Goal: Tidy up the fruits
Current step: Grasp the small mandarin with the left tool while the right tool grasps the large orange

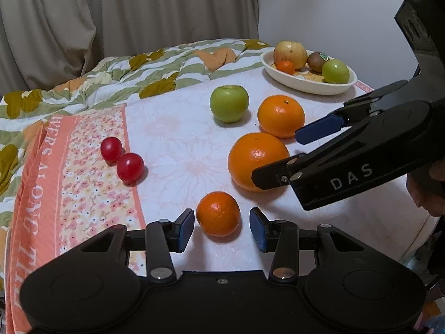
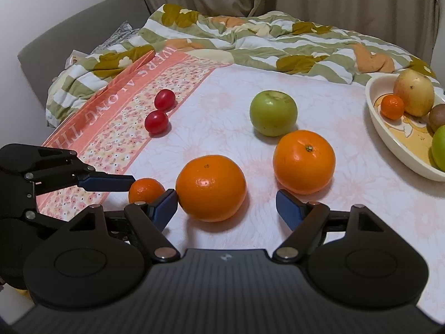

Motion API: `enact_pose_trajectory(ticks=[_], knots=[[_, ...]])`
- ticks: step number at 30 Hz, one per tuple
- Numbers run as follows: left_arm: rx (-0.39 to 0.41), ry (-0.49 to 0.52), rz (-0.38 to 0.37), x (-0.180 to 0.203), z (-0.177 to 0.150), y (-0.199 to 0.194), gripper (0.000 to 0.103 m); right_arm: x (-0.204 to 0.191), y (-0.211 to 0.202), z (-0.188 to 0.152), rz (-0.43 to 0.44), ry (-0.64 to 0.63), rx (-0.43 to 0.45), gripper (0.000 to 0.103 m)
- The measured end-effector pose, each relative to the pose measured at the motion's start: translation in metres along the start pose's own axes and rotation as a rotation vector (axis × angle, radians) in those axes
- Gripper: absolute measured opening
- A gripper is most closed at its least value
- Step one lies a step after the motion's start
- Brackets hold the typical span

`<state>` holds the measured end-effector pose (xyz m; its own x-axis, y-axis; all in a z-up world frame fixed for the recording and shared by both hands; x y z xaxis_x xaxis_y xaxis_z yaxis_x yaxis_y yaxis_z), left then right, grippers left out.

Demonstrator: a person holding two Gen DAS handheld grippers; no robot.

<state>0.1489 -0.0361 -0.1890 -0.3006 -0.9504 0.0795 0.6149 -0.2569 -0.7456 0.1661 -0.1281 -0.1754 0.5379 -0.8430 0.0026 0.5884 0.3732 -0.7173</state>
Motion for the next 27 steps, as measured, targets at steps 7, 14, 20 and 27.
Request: enact_pose_trajectory(ticks=[7, 14, 20, 27], knots=[[0.009, 0.017, 0.019, 0.0, 0.001, 0.001, 0.048, 0.0, 0.001, 0.0, 0.005, -0.003, -0.001, 0.093], [0.011, 0.035, 0.013, 0.002, 0.003, 0.004, 0.04, -0.001, 0.001, 0.001, 0.006, -0.002, -0.001, 0.093], [0.015, 0.03, 0.013, -0.002, 0.0, -0.001, 0.039, -0.002, 0.0, 0.001, 0.014, -0.005, -0.001, 0.091], [0.013, -0.008, 0.031, -0.014, -0.003, -0.008, 0.039, -0.013, 0.007, 0.001, 0.035, -0.018, -0.012, 0.081]])
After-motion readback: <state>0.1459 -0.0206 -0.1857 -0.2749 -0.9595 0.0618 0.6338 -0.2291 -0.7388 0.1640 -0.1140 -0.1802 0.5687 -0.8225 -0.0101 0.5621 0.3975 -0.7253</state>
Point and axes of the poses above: each gripper's, at about its wrist camera, not at the fingertips, and y roughly the way its jaws point, x to its right, z to its top, the point moved 8 cm from there along y, roughly the way its jaws point, and after that the axes turned 13 degrees about -y, right-handed, at the moved point
